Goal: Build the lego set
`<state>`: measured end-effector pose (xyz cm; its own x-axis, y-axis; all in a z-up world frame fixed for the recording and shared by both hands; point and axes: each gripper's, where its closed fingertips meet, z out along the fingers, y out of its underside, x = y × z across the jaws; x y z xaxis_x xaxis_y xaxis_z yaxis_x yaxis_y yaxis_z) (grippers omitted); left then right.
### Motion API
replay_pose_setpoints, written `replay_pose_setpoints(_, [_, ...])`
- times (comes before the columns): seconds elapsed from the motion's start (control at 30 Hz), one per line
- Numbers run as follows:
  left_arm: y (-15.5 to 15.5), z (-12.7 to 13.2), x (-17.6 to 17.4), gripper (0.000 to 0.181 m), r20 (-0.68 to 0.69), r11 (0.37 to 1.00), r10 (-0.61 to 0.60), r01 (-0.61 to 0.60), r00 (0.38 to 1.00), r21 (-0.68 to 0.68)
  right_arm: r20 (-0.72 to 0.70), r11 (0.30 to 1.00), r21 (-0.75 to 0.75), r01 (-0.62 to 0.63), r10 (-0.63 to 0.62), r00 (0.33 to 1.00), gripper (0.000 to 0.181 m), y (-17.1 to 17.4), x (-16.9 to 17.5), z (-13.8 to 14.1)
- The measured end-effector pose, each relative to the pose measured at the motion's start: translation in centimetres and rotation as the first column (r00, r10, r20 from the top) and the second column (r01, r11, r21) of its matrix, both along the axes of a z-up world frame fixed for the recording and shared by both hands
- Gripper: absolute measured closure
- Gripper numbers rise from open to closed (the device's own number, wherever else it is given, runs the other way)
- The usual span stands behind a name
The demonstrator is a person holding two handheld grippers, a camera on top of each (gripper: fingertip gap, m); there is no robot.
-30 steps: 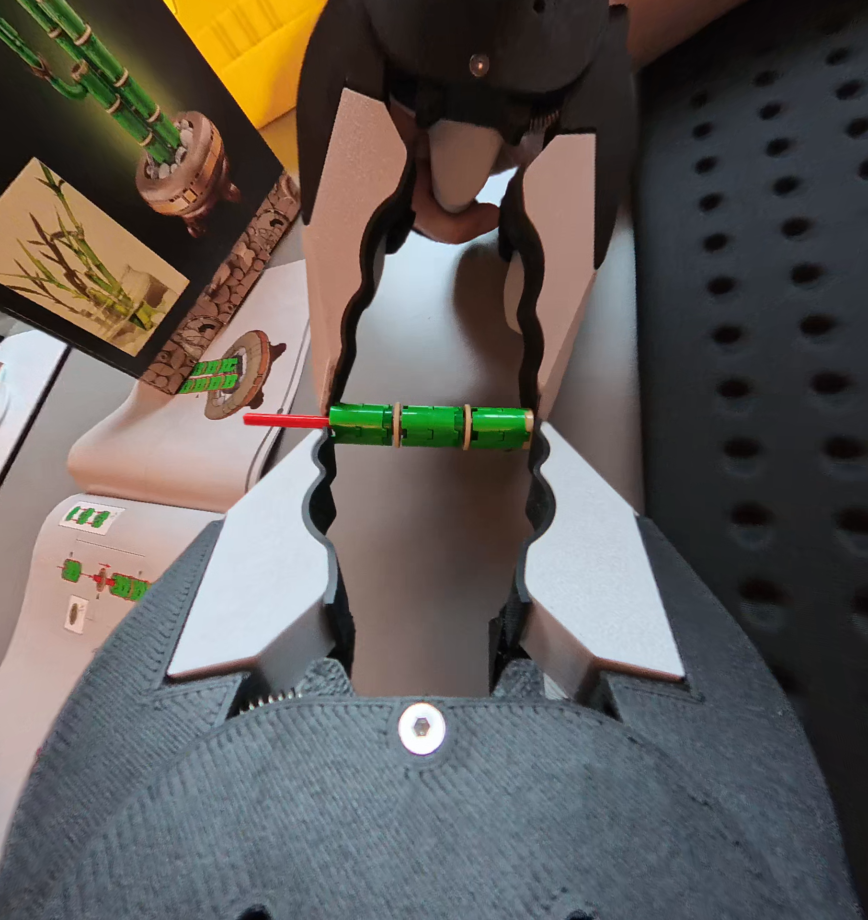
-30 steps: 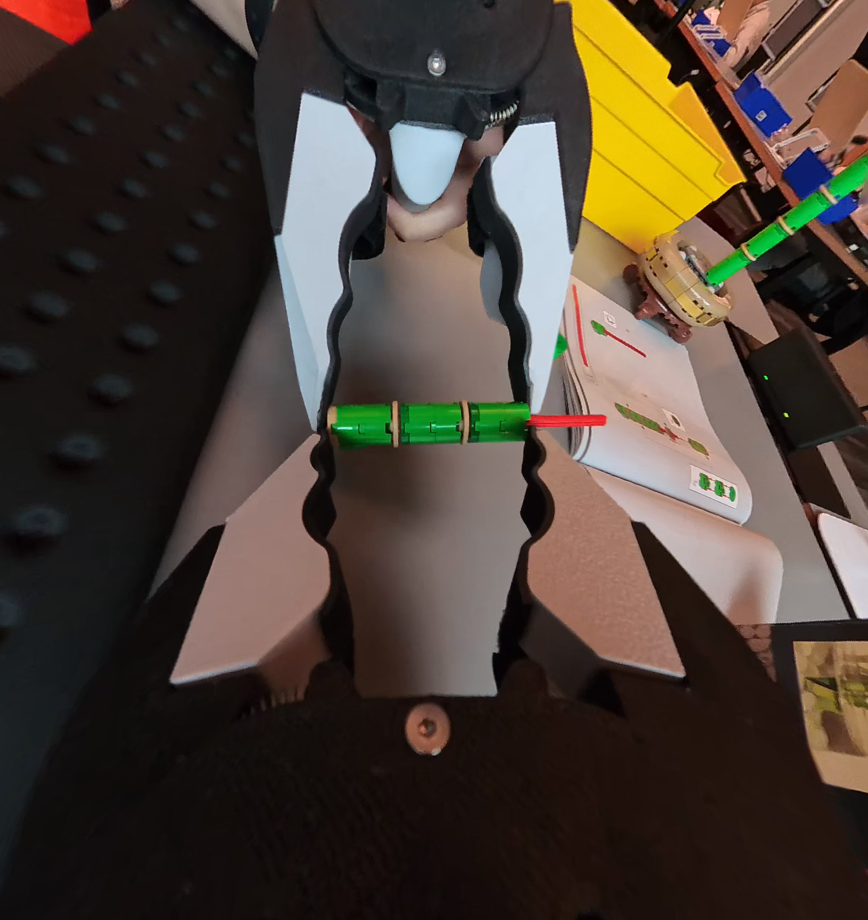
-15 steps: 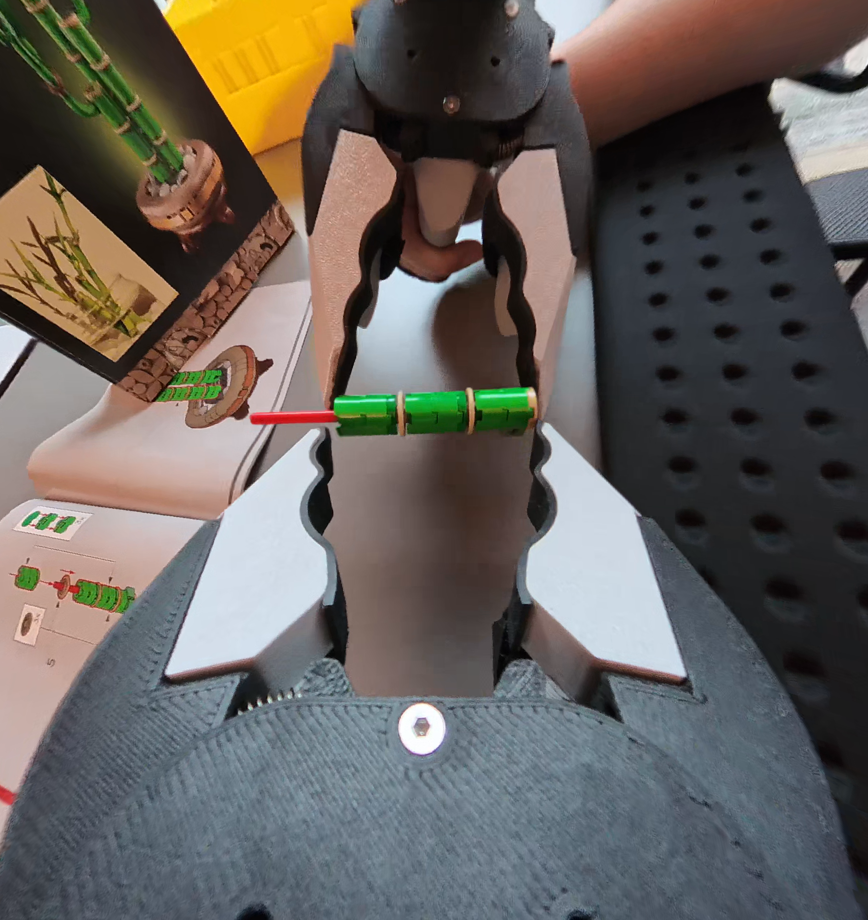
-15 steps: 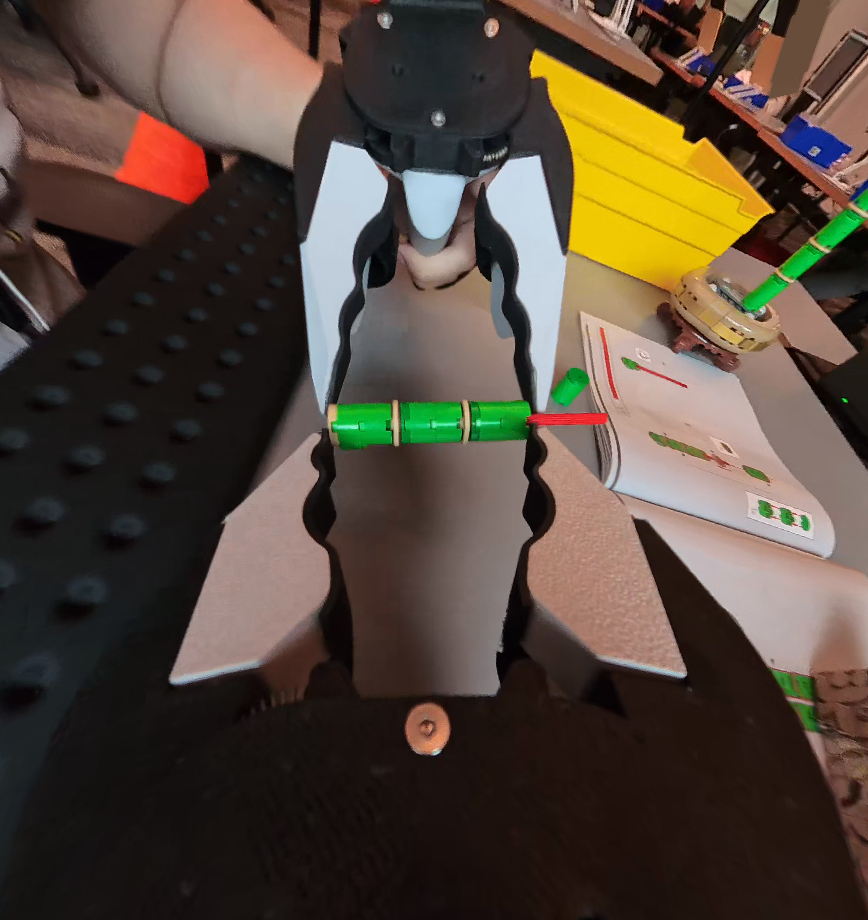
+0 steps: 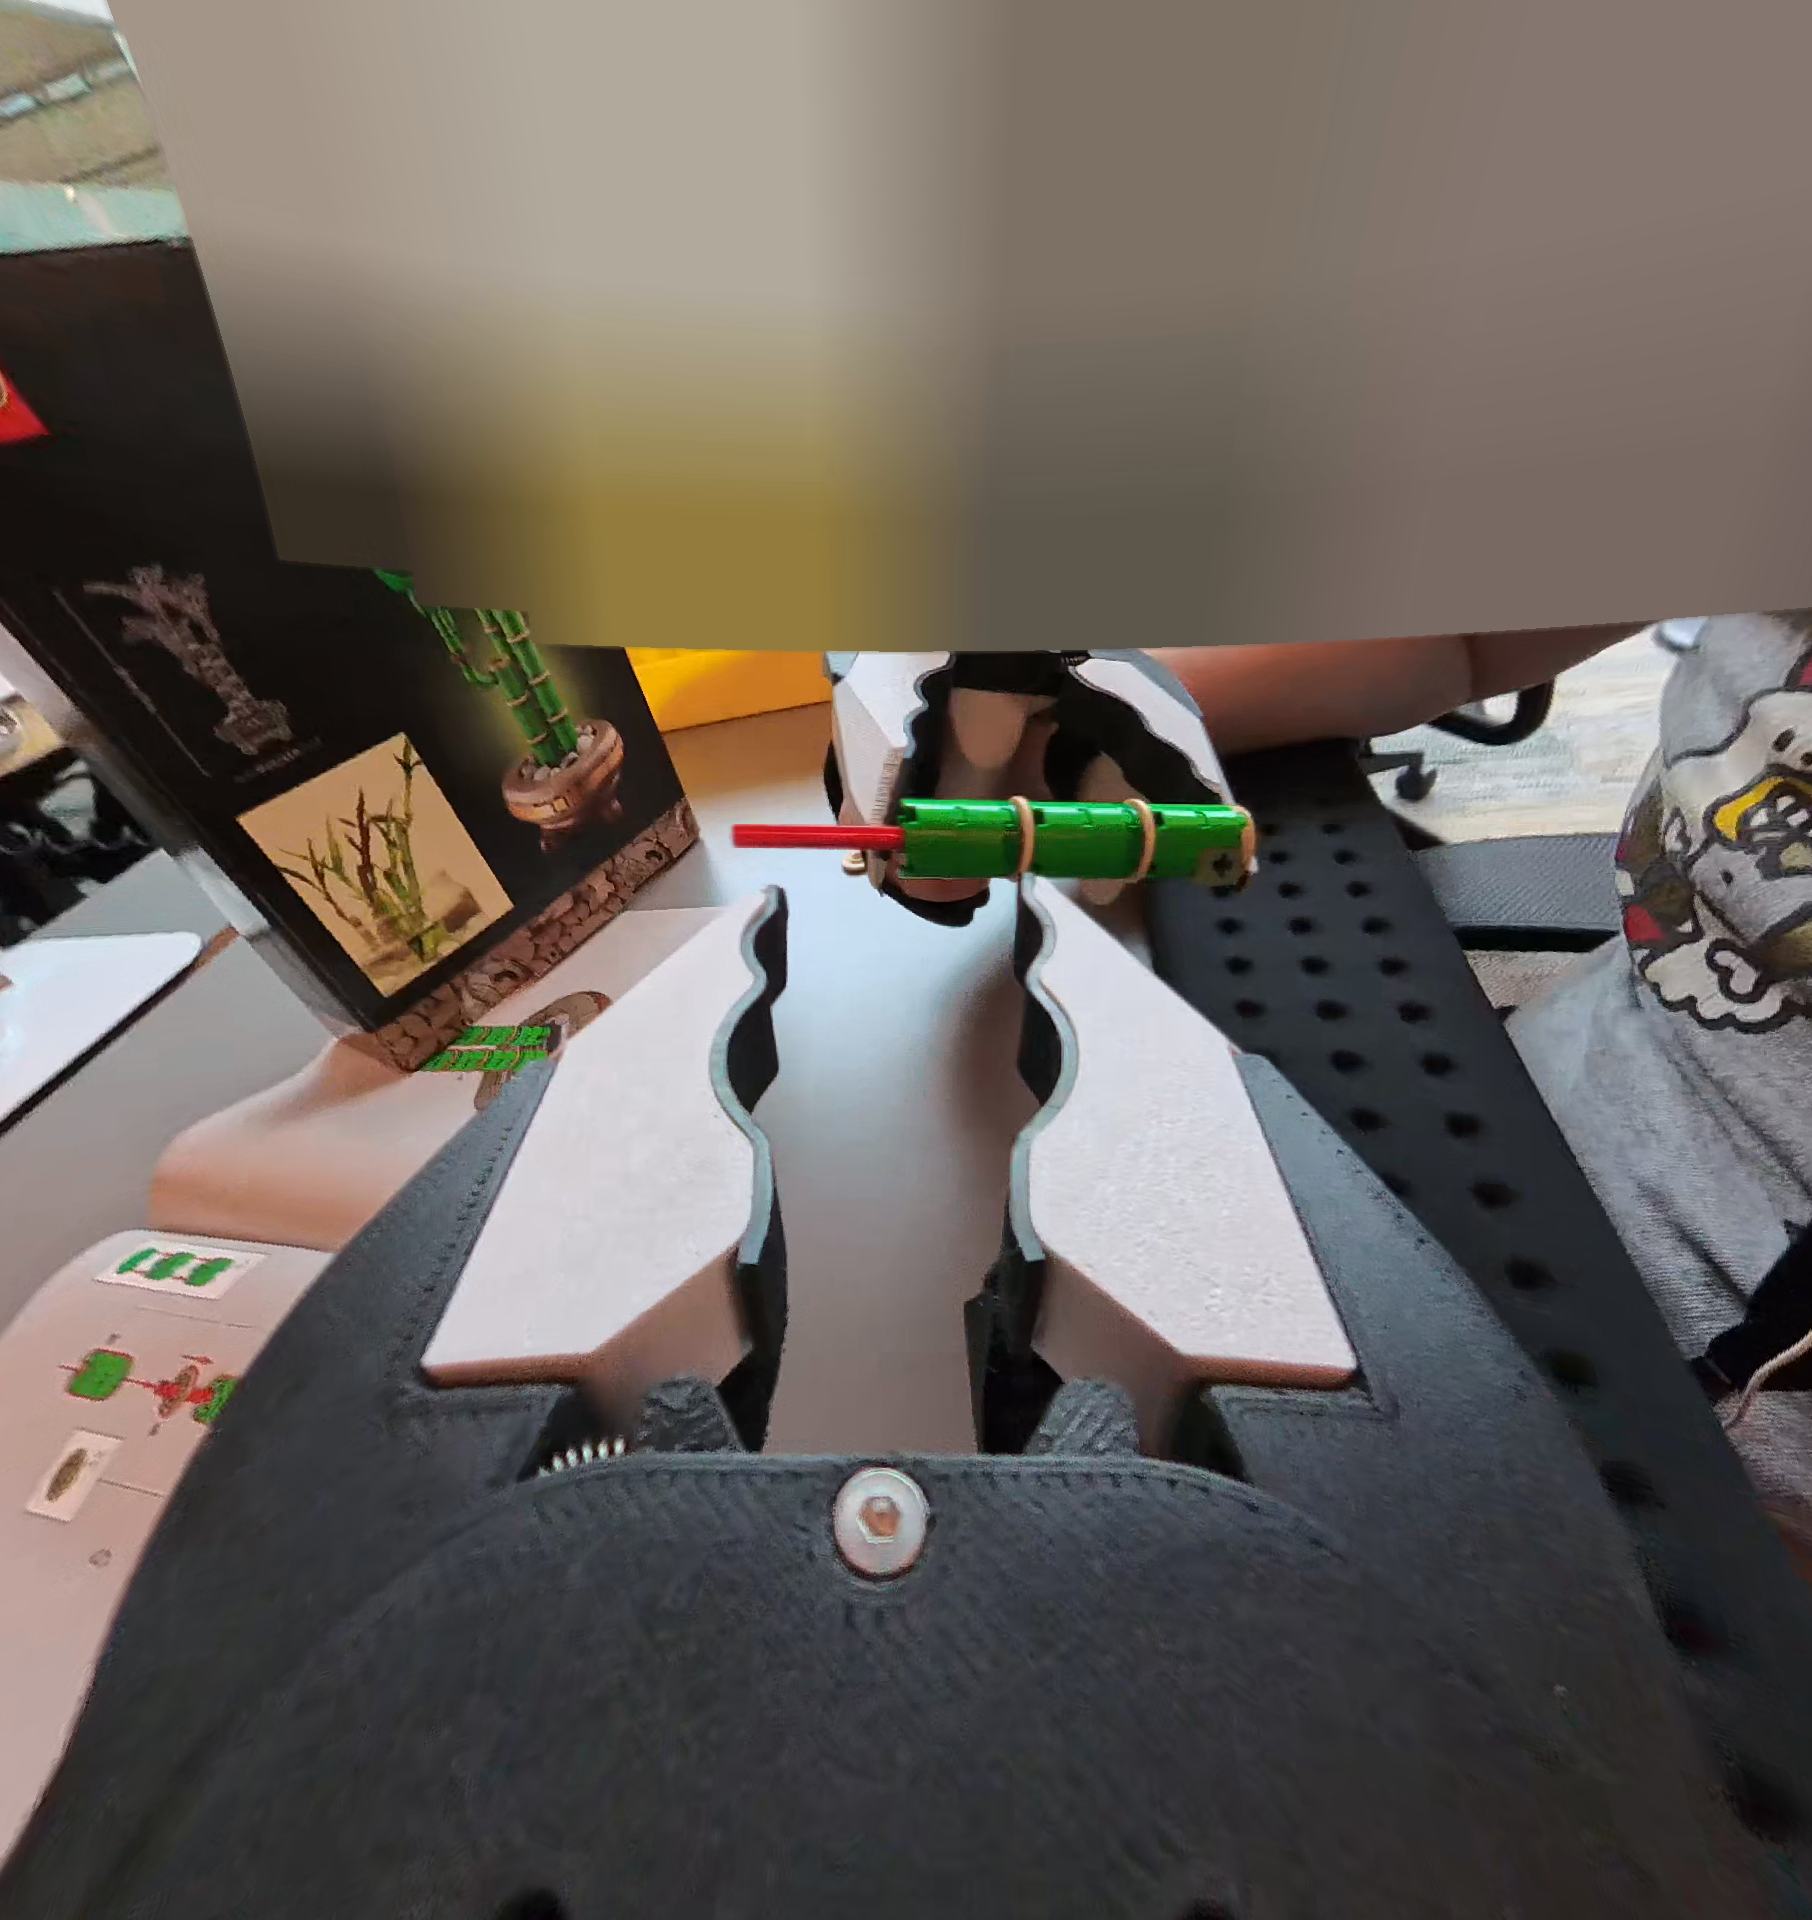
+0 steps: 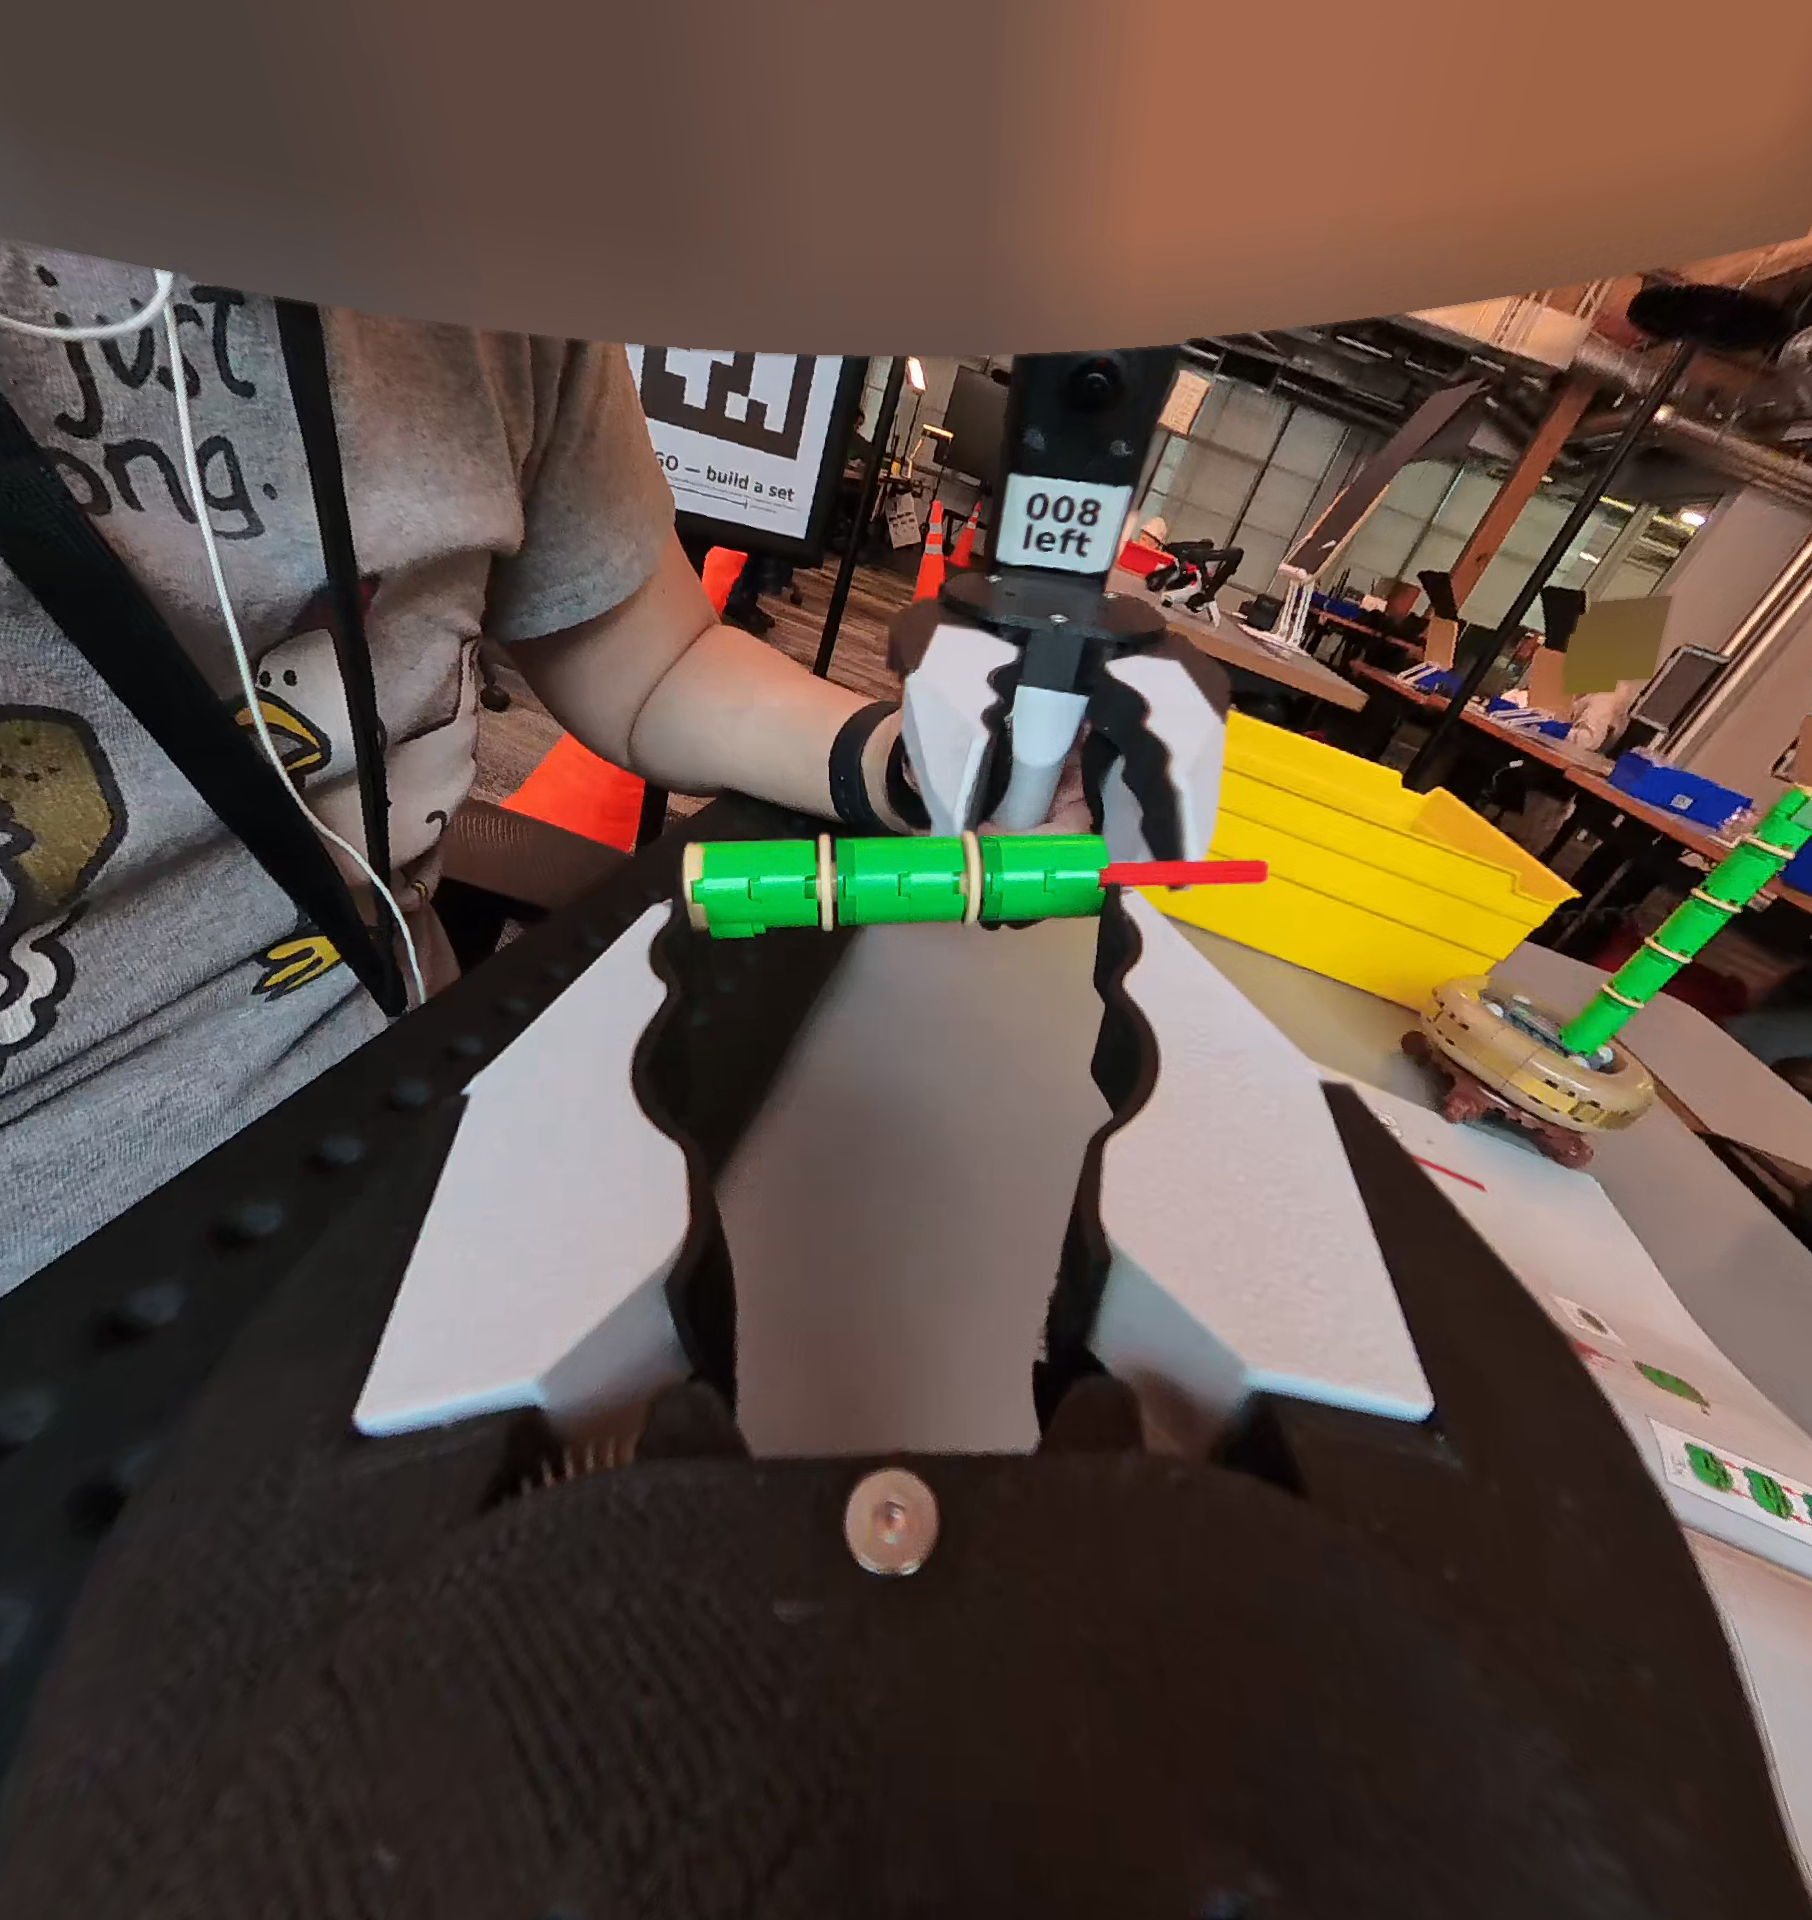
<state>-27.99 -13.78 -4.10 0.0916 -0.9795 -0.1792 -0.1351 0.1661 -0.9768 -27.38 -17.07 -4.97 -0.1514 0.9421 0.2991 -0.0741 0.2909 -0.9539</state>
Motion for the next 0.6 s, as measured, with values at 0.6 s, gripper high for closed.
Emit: replay_pose_setpoints(0.6, [-0.4, -0.67, 0.45, 0.154, -0.039, 0.997, 0.02, -0.017, 0.999, 0.07, 0.042, 1.0, -0.024, 0.006, -0.005, 0.999, 0.105, 0.27, -0.49, -0.75])
